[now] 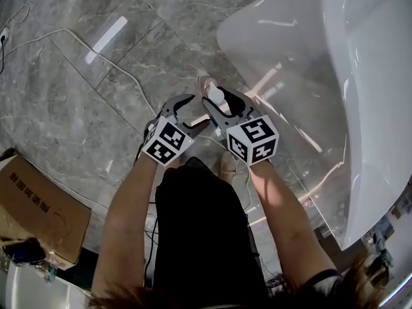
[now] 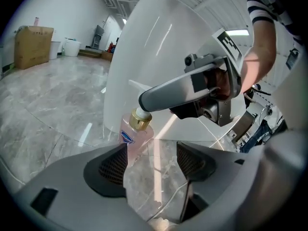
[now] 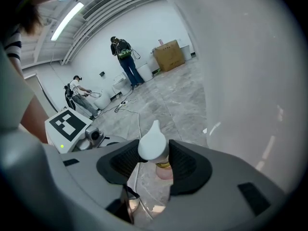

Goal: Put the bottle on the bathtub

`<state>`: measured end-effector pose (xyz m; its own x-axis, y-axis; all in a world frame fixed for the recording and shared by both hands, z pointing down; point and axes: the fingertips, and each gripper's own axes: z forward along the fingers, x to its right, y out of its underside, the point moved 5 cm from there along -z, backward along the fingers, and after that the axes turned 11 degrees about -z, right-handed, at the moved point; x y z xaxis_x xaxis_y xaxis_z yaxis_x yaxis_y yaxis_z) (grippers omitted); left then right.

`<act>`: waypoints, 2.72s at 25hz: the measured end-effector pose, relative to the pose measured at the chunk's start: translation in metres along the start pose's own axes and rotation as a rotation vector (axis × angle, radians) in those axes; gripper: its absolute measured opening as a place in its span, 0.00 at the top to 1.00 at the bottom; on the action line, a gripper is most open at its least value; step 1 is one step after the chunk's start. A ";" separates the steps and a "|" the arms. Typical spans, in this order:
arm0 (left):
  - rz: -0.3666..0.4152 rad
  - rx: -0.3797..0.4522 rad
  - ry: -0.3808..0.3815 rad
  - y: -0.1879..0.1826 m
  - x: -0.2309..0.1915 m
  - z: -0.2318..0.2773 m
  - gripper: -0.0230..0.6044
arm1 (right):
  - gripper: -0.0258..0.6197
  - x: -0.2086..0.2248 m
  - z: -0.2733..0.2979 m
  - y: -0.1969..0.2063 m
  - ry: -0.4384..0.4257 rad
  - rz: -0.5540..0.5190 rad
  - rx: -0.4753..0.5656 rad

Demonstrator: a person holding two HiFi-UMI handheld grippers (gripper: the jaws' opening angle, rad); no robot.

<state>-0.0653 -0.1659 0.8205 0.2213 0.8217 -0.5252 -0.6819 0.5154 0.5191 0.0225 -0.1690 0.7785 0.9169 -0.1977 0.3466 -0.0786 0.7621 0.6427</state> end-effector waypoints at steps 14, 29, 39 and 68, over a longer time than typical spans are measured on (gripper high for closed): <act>-0.079 0.013 -0.019 0.024 -0.007 -0.016 0.43 | 0.67 0.018 0.016 0.022 0.070 0.106 -0.024; -0.104 0.057 -0.034 0.016 -0.006 -0.019 0.43 | 0.66 0.030 0.017 0.024 0.092 0.137 -0.036; -0.160 0.117 -0.045 -0.007 0.003 -0.030 0.43 | 0.63 0.024 0.010 0.022 0.131 0.130 -0.088; -0.420 0.311 -0.256 -0.069 0.072 -0.173 0.86 | 0.70 -0.056 -0.137 -0.018 0.286 0.270 -0.041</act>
<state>-0.1234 -0.1841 0.6300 0.6166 0.5444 -0.5687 -0.2712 0.8250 0.4958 0.0263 -0.0866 0.6538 0.9378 0.1888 0.2915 -0.3218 0.7881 0.5247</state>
